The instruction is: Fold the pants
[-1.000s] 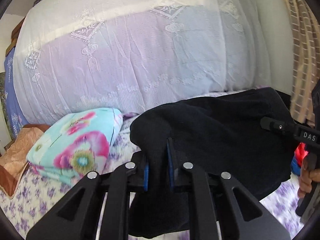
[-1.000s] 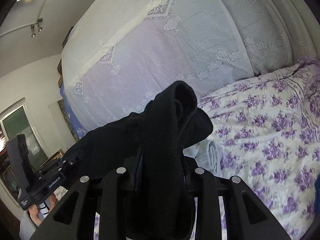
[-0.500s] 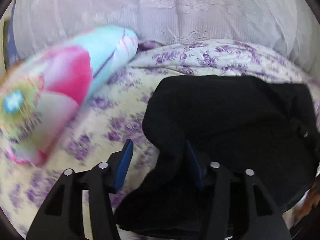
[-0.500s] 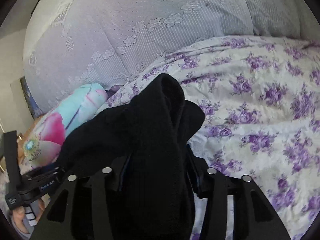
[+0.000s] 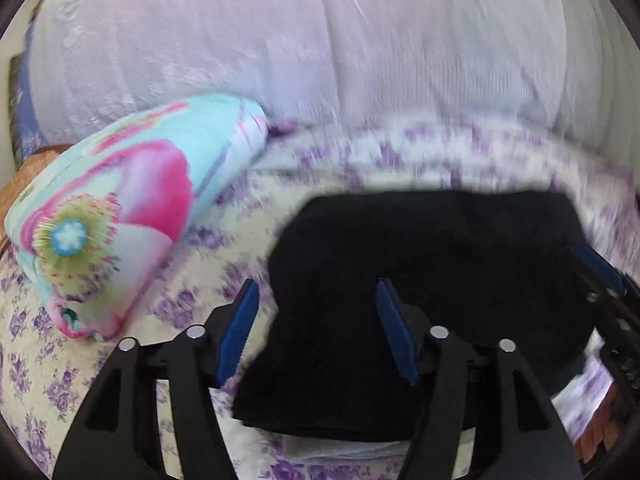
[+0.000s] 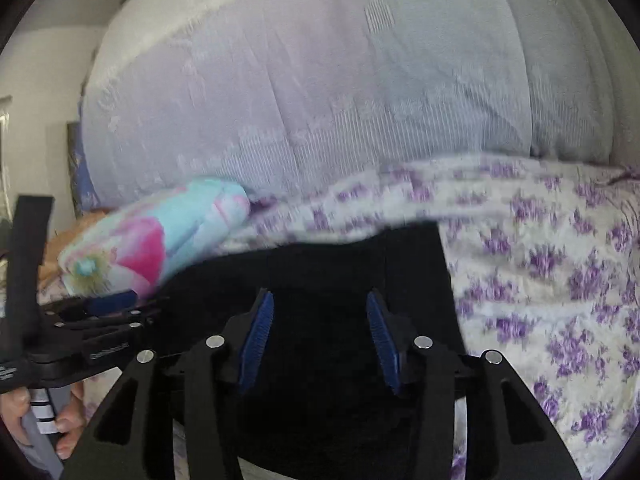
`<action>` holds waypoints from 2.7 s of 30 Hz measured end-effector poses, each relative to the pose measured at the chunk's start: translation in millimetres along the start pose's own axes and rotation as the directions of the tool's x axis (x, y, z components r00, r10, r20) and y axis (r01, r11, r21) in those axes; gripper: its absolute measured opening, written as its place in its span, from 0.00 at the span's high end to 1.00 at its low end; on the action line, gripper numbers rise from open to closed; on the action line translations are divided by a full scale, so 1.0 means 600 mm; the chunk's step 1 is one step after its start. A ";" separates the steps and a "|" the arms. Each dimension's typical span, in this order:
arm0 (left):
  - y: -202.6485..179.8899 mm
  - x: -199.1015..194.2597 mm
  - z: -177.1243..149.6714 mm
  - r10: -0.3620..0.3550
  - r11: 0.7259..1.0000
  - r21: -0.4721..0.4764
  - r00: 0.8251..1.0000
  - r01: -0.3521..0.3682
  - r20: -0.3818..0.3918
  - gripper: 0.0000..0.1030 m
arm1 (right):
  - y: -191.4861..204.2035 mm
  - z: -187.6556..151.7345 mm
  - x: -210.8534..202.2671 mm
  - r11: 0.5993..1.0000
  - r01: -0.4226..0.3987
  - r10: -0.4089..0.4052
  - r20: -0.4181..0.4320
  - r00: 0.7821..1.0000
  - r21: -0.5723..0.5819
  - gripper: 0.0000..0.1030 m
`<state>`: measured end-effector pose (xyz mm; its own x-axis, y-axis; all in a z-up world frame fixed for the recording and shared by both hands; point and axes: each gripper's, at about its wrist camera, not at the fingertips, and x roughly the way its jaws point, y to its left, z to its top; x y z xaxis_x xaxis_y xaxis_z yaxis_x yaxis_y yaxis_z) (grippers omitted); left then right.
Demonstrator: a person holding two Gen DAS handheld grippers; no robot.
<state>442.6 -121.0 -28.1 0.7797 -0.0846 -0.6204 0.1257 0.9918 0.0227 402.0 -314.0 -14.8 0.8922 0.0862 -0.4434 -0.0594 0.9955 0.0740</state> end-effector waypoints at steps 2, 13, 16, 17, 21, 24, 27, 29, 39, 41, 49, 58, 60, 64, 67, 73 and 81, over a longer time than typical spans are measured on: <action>-0.012 0.028 -0.021 0.006 1.000 0.014 1.000 -0.005 -0.011 0.29 | -0.014 -0.020 0.026 1.000 0.030 -0.030 -0.025 0.999 0.003 0.53; 0.000 -0.073 -0.008 0.096 0.995 0.005 0.992 -0.096 0.076 0.13 | 0.015 0.006 -0.083 0.998 0.053 -0.055 0.089 0.995 0.021 0.17; -0.003 -0.137 -0.007 0.111 0.994 0.002 0.985 -0.112 0.131 0.08 | 0.038 0.017 -0.136 0.995 0.097 -0.097 0.107 0.989 0.011 0.09; -0.005 -0.153 -0.005 0.118 0.993 0.000 0.983 -0.119 0.139 0.08 | 0.045 0.021 -0.152 0.993 0.119 -0.121 0.109 0.987 0.024 0.08; -0.018 -0.204 -0.007 0.156 0.988 -0.019 0.974 -0.155 0.167 0.05 | 0.067 0.027 -0.200 0.974 0.216 -0.221 0.087 0.971 0.070 0.04; -0.018 -0.223 -0.017 0.145 0.989 -0.041 0.980 -0.140 0.140 0.05 | 0.067 0.019 -0.230 0.970 0.228 -0.234 0.064 0.970 0.084 0.04; -0.016 -0.236 -0.026 0.116 0.993 -0.044 0.985 -0.111 0.127 0.05 | 0.052 0.013 -0.242 0.976 0.179 -0.185 0.041 0.982 0.123 0.04; -0.013 -0.239 -0.029 0.096 0.995 -0.035 0.987 -0.092 0.127 0.05 | 0.039 0.015 -0.242 0.978 0.156 -0.162 0.031 0.986 0.137 0.04; 0.000 -0.195 -0.035 0.114 0.993 0.000 0.991 -0.115 0.074 0.05 | 0.022 0.008 -0.195 0.984 0.079 -0.079 -0.003 0.997 0.163 0.04; 0.004 -0.191 -0.036 0.111 0.994 -0.005 0.992 -0.111 0.068 0.05 | 0.025 0.006 -0.192 0.983 0.072 -0.071 -0.009 0.997 0.168 0.04; 0.006 -0.198 -0.034 0.094 0.996 -0.009 0.993 -0.093 0.069 0.05 | 0.034 0.008 -0.197 0.986 0.071 -0.072 -0.002 0.997 0.149 0.04; 0.005 -0.203 -0.032 0.092 0.996 -0.009 0.993 -0.092 0.073 0.05 | 0.034 0.008 -0.196 0.987 0.069 -0.069 -0.005 0.998 0.147 0.04; 0.003 -0.203 -0.032 0.089 0.996 -0.007 0.994 -0.088 0.071 0.05 | 0.036 0.008 -0.196 0.987 0.068 -0.068 -0.004 0.998 0.144 0.04; -0.002 -0.203 -0.034 0.088 0.996 0.000 0.994 -0.089 0.069 0.05 | 0.038 0.008 -0.197 0.988 0.068 -0.069 -0.004 0.998 0.139 0.04; -0.004 -0.204 -0.034 0.087 0.996 0.001 0.994 -0.087 0.068 0.05 | 0.039 0.008 -0.197 0.988 0.069 -0.069 -0.003 0.998 0.140 0.04; -0.006 -0.204 -0.034 0.084 0.996 0.004 0.994 -0.085 0.067 0.05 | 0.039 0.008 -0.197 0.988 0.069 -0.069 -0.003 0.998 0.138 0.04; -0.007 -0.204 -0.035 0.084 0.996 0.004 0.994 -0.085 0.066 0.05 | 0.040 0.008 -0.197 0.988 0.068 -0.068 -0.003 0.998 0.139 0.04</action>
<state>334.0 -112.8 31.3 0.8265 -0.0068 -0.5628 0.0618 0.9950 0.0787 297.3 -300.7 43.9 0.8929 0.0180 -0.4499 0.0644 0.9838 0.1673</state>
